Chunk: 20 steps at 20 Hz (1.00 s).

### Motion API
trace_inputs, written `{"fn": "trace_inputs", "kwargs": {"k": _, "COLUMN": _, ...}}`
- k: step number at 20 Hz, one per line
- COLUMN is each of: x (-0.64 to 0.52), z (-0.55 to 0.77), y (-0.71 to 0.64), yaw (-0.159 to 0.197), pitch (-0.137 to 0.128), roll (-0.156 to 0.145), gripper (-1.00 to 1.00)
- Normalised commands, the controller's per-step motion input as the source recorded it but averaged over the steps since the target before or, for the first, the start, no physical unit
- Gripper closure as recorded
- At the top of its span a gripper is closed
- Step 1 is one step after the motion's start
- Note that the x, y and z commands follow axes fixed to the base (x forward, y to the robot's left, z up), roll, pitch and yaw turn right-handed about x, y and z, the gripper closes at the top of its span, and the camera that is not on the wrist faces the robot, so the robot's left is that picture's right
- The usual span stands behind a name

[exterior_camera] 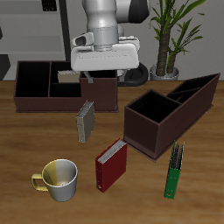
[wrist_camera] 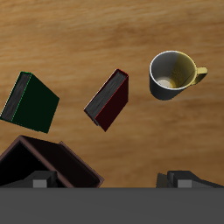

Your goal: Place the right yellow book into the back desk caddy's back compartment and place the green book into the left desk caddy's back compartment and place the left yellow book into the left desk caddy's left compartment

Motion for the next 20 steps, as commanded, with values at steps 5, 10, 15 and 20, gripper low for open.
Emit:
{"fn": "trace_inputs", "kwargs": {"k": 5, "x": 0.33, "z": -0.27, "y": 0.88, "yaw": -0.062, "pitch": 0.012, "roll": 0.032, "gripper": -1.00}}
{"fn": "trace_inputs", "kwargs": {"k": 10, "x": 0.17, "z": -0.20, "y": 0.59, "yaw": 0.007, "pitch": -0.020, "roll": 0.015, "gripper": -1.00}}
{"fn": "trace_inputs", "kwargs": {"k": 15, "x": 0.04, "z": -0.02, "y": 0.65, "yaw": -0.024, "pitch": -0.042, "roll": 0.025, "gripper": -1.00}}
{"fn": "trace_inputs", "kwargs": {"k": 20, "x": 0.24, "z": -0.07, "y": 0.42, "yaw": -0.106, "pitch": 0.038, "roll": -0.070, "gripper": -1.00}}
